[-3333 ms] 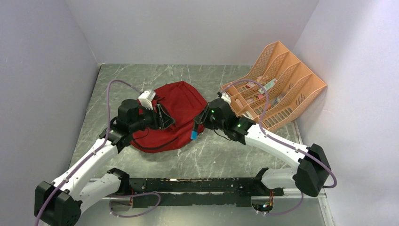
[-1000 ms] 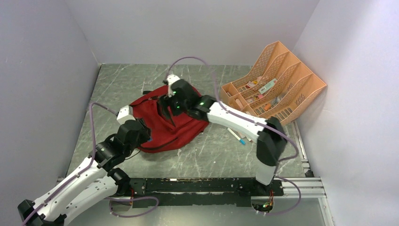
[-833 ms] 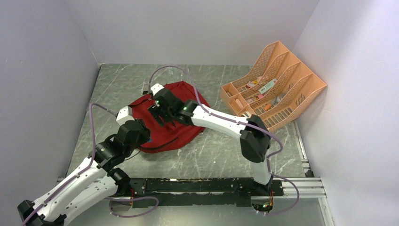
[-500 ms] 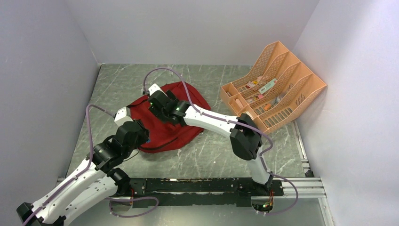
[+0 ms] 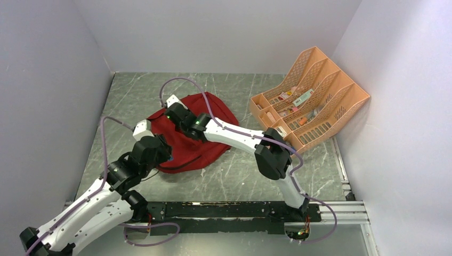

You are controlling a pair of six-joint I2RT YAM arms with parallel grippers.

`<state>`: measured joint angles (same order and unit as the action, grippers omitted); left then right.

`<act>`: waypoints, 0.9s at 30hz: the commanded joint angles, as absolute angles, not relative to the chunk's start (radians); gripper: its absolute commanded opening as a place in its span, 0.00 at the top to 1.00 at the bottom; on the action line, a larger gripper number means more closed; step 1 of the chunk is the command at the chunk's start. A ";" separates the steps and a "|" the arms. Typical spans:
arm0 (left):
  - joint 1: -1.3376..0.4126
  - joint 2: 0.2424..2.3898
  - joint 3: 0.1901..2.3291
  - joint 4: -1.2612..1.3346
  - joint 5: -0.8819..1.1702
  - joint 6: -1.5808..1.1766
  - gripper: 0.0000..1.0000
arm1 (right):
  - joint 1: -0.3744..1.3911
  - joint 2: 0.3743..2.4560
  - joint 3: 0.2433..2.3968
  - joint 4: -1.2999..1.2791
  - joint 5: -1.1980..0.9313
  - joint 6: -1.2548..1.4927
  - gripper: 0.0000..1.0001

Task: Pack the student bag
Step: Place the stationery in the student bag.

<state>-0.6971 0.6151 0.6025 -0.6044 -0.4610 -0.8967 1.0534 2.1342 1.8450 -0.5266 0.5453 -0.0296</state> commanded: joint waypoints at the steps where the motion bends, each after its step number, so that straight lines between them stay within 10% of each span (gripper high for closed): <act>1: -0.695 0.673 0.609 -0.477 -0.351 -0.844 0.86 | 1.029 2.082 1.852 -0.511 0.504 -0.002 0.83; 5: -0.691 0.765 0.652 -0.385 -0.263 -0.802 0.87 | 0.973 2.035 1.813 -0.498 0.397 0.058 1.00; 27: -0.341 1.140 0.810 -0.057 0.259 -0.853 0.92 | 0.798 1.829 1.527 -0.227 -0.071 0.256 1.00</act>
